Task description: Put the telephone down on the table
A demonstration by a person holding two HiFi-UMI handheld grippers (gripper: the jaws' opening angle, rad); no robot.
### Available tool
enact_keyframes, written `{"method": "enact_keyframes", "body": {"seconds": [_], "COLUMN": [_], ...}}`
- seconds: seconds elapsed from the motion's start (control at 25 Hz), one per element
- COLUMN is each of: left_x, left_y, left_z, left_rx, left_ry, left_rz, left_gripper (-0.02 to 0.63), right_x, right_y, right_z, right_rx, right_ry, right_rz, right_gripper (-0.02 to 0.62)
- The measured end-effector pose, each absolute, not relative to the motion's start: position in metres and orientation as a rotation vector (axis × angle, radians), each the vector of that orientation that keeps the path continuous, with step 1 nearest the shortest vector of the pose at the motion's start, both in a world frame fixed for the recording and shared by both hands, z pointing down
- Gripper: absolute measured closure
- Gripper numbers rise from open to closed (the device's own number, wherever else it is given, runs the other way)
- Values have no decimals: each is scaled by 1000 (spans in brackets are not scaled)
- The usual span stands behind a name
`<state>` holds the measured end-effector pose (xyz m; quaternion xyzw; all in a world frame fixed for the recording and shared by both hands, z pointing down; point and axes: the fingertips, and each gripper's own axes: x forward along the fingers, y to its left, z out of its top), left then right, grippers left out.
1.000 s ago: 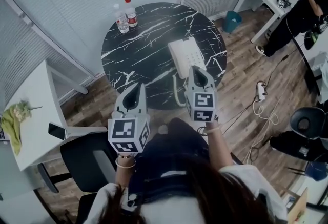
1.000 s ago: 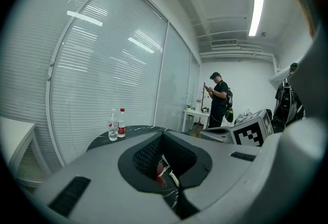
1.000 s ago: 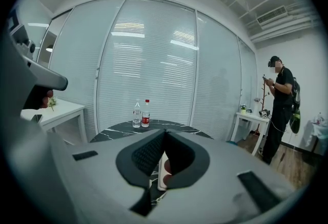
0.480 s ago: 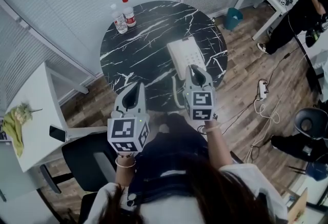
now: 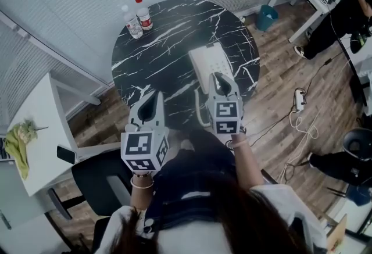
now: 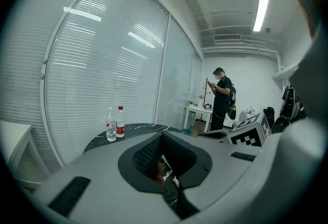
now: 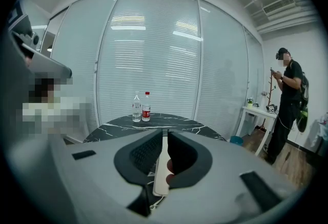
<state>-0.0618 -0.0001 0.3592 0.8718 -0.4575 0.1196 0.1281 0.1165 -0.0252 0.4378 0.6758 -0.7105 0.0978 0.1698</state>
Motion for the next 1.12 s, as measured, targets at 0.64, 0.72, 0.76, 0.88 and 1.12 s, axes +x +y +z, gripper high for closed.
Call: {"method": "enact_keyframes", "body": {"seconds": [0.64, 0.72, 0.76, 0.88, 1.12], "left_x": [-44, -43, -42, -40, -39], "left_y": [-37, -40, -41, -46, -54], "left_z": [371, 371, 372, 374, 378], "left_rx": [2489, 2483, 2479, 2469, 2444], "left_ry": [-1354, -1359, -1362, -1371, -1389], "left_rz": [393, 399, 401, 406, 424], "left_gripper": [606, 606, 606, 606, 606], "right_x": [118, 119, 120, 121, 121], "right_y": [-64, -68, -70, -75, -85], "right_z": [473, 475, 477, 482, 495], "right_rx": [1763, 1752, 1745, 1724, 1685], "right_ry": [-2057, -2059, -2062, -2067, -2070], "right_rz": [370, 379, 384, 397, 434], "right_gripper": [494, 494, 490, 472, 439]}}
